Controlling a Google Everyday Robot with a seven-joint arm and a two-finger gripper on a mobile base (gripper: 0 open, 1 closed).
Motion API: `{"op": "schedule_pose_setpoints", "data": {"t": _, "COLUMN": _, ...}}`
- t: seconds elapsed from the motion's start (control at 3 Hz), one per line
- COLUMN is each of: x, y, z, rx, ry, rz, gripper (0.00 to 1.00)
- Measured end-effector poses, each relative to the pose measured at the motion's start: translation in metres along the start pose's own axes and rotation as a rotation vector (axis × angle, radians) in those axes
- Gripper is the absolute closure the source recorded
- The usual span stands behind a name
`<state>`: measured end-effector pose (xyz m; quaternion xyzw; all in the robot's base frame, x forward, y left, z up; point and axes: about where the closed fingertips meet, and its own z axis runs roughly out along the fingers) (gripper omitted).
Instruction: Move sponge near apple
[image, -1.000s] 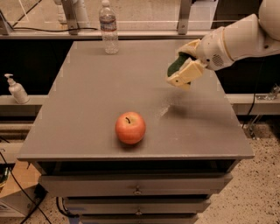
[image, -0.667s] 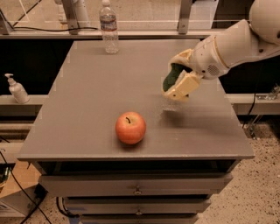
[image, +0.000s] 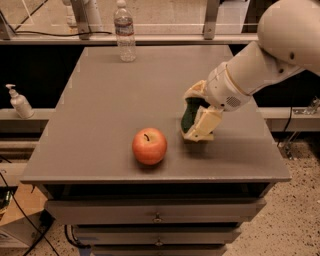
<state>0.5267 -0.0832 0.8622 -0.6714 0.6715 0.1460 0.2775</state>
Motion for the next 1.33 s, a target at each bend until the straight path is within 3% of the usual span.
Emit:
{"op": "schedule_pose_setpoints", "data": {"t": 0.67, "x": 0.000, "y": 0.038, "z": 0.019, "rx": -0.076, "ry": 0.053, "rz": 0.005, "gripper": 0.13}}
{"op": "schedule_pose_setpoints", "data": {"t": 1.0, "x": -0.001, "y": 0.039, "z": 0.019, "rx": -0.077, "ry": 0.054, "rz": 0.002, "gripper": 0.00}}
{"op": "schedule_pose_setpoints", "data": {"t": 1.33, "x": -0.001, "y": 0.039, "z": 0.019, "rx": -0.077, "ry": 0.054, "rz": 0.002, "gripper": 0.00}}
